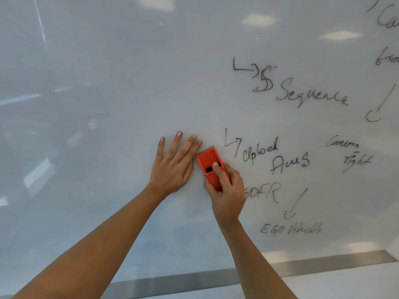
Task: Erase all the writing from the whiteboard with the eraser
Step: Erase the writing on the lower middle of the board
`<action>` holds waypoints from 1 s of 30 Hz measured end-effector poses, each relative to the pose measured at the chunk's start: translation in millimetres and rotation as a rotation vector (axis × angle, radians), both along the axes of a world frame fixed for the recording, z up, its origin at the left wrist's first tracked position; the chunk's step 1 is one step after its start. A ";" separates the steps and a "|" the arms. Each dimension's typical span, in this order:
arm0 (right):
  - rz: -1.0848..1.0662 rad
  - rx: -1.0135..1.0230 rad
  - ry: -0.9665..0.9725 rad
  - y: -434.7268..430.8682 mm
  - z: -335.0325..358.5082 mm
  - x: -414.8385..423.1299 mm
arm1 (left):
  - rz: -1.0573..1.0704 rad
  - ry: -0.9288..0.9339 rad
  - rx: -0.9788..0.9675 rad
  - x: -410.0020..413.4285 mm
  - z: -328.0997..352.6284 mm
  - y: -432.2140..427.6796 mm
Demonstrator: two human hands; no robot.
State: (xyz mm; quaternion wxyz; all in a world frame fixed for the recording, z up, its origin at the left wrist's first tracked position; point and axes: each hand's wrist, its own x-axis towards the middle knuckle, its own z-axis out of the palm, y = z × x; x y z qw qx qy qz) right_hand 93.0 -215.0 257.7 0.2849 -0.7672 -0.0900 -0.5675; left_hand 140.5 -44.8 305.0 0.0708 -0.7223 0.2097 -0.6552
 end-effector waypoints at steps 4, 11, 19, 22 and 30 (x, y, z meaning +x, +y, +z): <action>-0.041 -0.293 -0.044 -21.8 -20.9 -1.3 | -0.020 0.019 -0.099 -0.2 35.3 -12.6; -0.034 0.072 -0.102 -36.0 60.0 8.4 | -0.006 0.104 -0.109 2.4 47.9 -14.2; -0.020 -0.151 -0.134 -39.5 46.2 8.6 | -0.003 0.102 -0.108 4.3 45.3 -14.5; -0.020 -0.042 -0.112 -58.9 46.8 9.5 | -0.006 0.107 -0.107 3.9 44.4 -14.8; 0.043 -0.127 -0.148 -47.6 67.0 13.6 | 0.010 0.112 -0.126 4.5 43.2 -16.9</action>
